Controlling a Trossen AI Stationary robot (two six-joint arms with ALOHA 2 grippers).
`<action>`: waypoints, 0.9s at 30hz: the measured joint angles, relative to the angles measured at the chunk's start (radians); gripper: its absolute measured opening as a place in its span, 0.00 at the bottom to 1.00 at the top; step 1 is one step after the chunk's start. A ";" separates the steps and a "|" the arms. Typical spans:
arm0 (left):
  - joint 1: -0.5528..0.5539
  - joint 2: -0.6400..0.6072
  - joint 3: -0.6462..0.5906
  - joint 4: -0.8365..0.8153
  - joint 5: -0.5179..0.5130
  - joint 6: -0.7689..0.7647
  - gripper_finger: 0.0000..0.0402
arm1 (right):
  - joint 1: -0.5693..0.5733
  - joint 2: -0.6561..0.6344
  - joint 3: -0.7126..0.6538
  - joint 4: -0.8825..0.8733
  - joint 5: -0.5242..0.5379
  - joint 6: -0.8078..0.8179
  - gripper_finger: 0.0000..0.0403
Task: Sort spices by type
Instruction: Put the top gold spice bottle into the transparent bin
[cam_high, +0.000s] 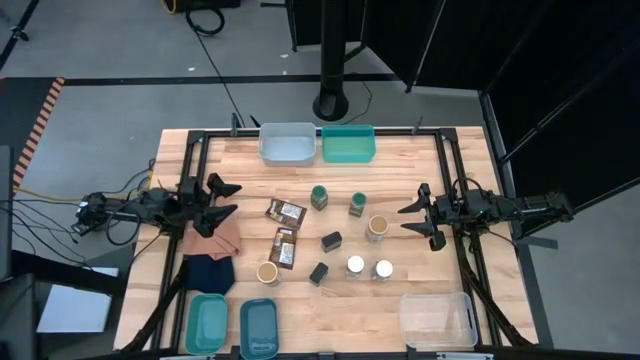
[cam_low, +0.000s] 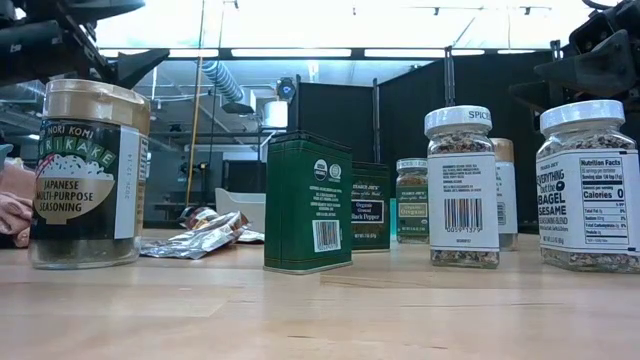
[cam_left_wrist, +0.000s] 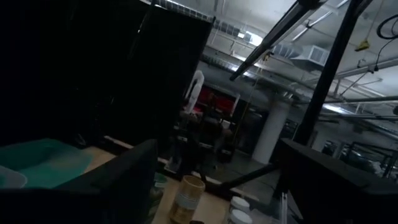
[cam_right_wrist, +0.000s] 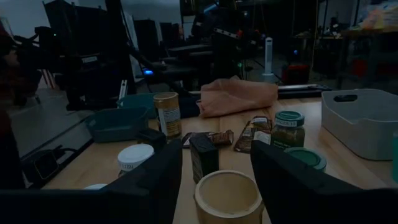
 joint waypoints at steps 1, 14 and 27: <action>0.000 0.000 0.000 0.000 0.000 -0.001 0.83 | 0.000 0.000 0.000 0.000 0.006 0.000 0.50; 0.000 0.005 0.000 0.036 -0.141 -0.161 0.83 | -0.002 0.000 0.000 0.002 0.072 0.000 0.50; 0.000 0.004 0.000 0.325 -0.281 -0.091 0.83 | 0.001 0.000 0.000 0.062 0.048 0.138 0.50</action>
